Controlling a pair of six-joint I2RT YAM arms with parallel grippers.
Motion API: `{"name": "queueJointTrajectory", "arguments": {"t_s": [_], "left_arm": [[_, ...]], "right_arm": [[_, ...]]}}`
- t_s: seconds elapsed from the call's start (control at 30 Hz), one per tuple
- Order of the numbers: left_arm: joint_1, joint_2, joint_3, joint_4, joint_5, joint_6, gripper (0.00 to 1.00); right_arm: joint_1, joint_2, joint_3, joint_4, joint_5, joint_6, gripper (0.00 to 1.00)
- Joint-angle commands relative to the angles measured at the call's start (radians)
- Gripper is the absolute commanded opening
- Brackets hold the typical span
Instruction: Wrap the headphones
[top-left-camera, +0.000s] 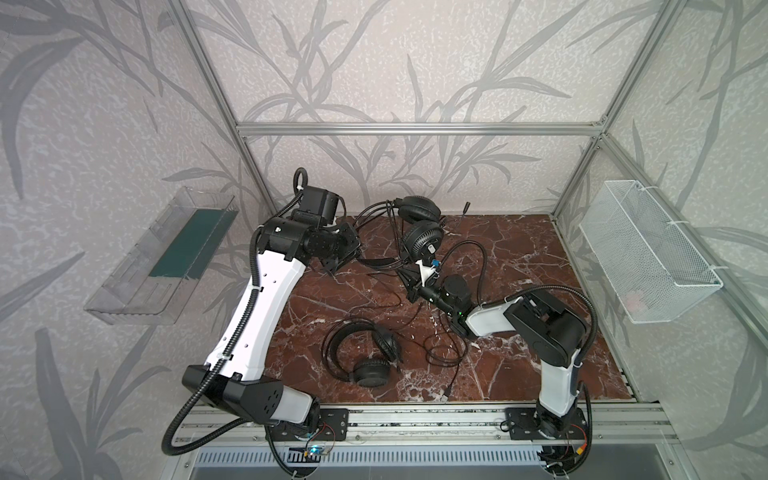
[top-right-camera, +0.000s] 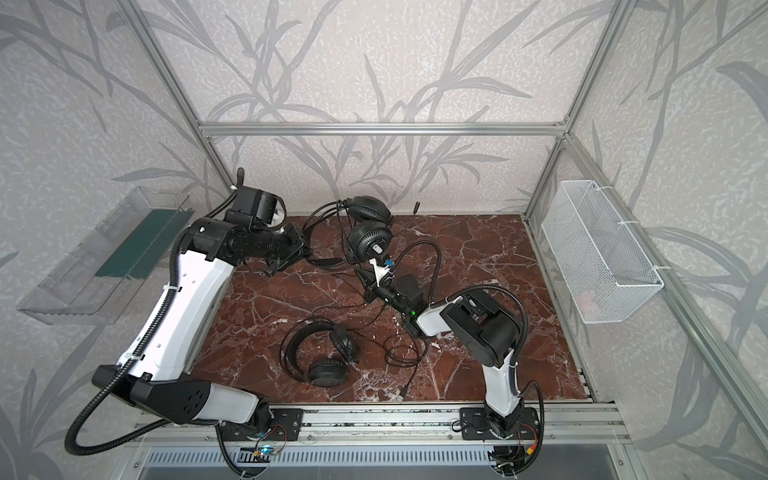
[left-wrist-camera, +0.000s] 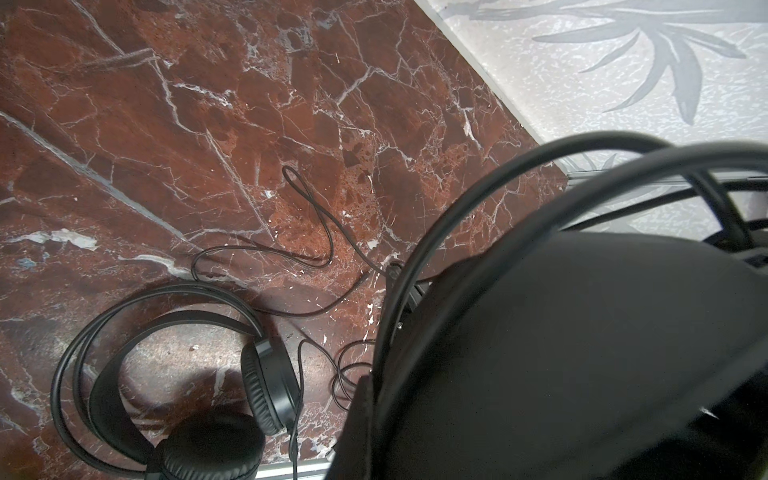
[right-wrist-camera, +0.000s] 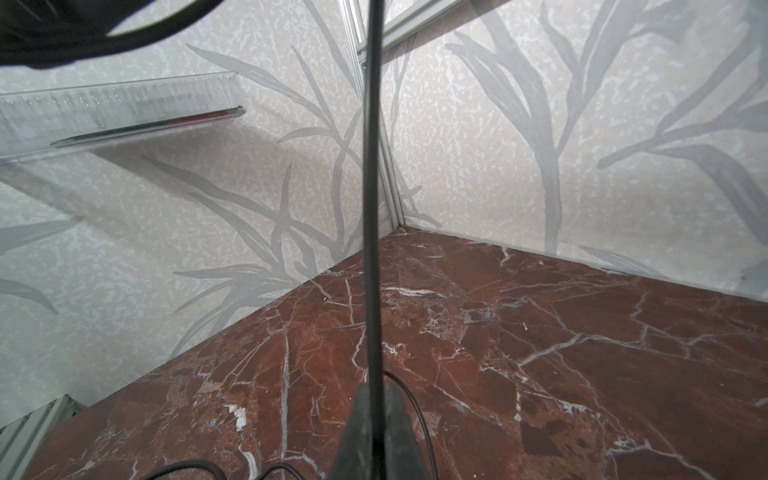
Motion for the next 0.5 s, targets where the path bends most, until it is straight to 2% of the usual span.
{"name": "queueJointTrajectory", "arguments": {"t_s": [0.0,0.23,0.4,0.47], "left_arm": [[-0.022,0.001,0.135,0.076,-0.027,-0.034,0.00],[-0.052,0.128,0.343,-0.195,-0.143,0.026,0.00],[-0.072,0.127,0.320,-0.204,-0.201,0.029,0.00],[-0.083,0.129,0.338,-0.237,-0.283,0.002,0.00]], "right_arm": [[0.007,0.028,0.005,-0.018,0.006,-0.003,0.08],[0.020,0.037,-0.074,0.064,0.064,0.068,0.07],[0.054,0.052,-0.144,0.121,0.117,0.071,0.08],[0.061,0.063,-0.153,0.123,0.127,0.072,0.09]]}}
